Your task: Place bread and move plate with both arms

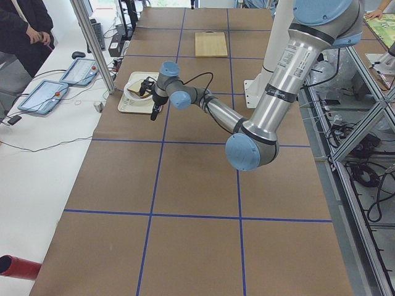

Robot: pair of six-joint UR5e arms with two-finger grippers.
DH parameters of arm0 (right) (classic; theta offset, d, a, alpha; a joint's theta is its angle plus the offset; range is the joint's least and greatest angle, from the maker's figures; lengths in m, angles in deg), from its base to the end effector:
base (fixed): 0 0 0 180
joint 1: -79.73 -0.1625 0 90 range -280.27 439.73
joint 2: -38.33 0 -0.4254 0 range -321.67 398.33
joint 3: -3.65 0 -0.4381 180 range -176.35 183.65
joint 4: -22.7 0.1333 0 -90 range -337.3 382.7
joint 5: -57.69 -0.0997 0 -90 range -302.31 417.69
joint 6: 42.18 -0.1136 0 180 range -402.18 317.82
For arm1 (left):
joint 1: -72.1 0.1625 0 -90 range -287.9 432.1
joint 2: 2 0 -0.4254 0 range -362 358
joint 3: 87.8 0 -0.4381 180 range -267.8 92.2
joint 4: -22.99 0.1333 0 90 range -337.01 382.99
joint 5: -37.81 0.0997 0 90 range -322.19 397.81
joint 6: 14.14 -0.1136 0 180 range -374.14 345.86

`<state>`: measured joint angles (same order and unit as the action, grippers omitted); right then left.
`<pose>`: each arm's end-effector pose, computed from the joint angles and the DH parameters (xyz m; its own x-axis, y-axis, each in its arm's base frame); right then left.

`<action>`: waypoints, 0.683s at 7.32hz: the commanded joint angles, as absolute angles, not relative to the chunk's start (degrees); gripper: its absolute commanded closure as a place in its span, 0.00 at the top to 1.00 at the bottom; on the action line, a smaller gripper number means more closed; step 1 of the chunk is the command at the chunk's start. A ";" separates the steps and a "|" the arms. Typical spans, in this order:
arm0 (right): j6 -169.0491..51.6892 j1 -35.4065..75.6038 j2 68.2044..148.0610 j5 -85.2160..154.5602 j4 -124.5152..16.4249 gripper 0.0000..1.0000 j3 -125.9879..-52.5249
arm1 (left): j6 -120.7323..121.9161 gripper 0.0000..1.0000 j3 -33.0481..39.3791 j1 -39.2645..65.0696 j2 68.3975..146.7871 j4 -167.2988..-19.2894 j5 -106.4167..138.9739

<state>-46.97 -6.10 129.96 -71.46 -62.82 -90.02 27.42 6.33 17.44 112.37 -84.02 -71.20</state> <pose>0.0225 -0.5378 0.6483 0.7716 -0.0447 0.6346 0.0078 0.9981 0.0608 0.3304 -0.6324 0.3451 0.7454 0.1718 -0.6441 0.1192 0.9163 0.3824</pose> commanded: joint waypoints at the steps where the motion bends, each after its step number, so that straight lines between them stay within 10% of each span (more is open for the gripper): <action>1: -46.84 -6.58 130.52 -71.51 -62.82 1.00 -90.22 | 0.55 0.98 7.30 3.17 106.22 -73.37 -76.42; 5: -46.84 -6.58 130.70 -71.59 -62.82 1.00 -90.22 | -23.16 0.98 -4.38 -16.91 96.04 -72.19 -92.43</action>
<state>-46.84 -6.58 130.60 -71.56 -62.82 -90.12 -17.23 -1.33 -12.35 100.12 -71.81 -88.72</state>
